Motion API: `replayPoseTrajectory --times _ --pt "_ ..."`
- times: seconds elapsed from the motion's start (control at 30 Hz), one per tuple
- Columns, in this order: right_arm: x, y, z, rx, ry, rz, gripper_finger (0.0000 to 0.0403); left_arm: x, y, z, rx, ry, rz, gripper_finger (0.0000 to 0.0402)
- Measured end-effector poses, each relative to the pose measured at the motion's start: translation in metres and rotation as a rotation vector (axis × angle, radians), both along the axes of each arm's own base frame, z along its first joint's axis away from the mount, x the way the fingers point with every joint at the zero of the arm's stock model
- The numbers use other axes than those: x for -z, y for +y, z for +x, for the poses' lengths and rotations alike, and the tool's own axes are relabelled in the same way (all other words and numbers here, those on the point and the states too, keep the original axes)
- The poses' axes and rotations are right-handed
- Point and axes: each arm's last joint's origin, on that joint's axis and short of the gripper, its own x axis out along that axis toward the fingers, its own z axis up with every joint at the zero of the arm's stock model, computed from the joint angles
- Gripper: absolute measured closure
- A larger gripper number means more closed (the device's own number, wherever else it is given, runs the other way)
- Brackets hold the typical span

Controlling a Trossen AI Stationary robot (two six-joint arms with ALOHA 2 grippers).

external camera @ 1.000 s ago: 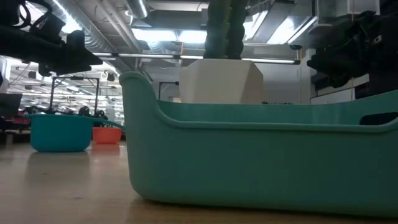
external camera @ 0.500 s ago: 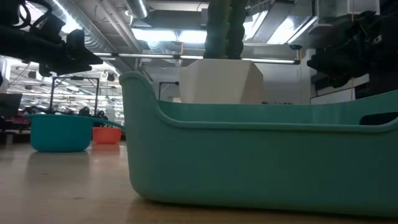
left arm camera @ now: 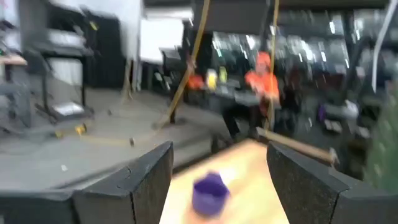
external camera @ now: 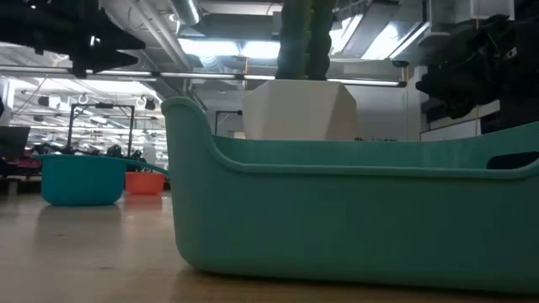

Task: Nest measuring cups in basket
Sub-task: Adjust the light blue measuring cup

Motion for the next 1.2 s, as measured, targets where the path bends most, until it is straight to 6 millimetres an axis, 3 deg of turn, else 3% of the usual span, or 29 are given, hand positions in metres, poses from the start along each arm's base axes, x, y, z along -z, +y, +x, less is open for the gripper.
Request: replayPoseTrajectory --times 0.23,0.43,0.77,1.2 --pt "0.000 0.000 0.000 0.000 0.000 0.000 0.0291 -0.019 -0.007 0.013 0.155 0.224 -0.080 0.0149" --pt "0.000 0.000 0.000 0.000 0.000 0.000 0.0291 -0.019 -0.014 0.028 0.262 0.524 -0.245 0.0149" --pt "0.000 0.000 0.000 0.000 0.000 0.000 0.0291 0.007 -0.022 0.048 0.317 0.881 -0.521 0.0150" --pt "0.000 0.000 0.000 0.000 0.000 0.000 0.0291 0.029 -0.025 0.067 0.257 1.049 -0.573 0.0150"
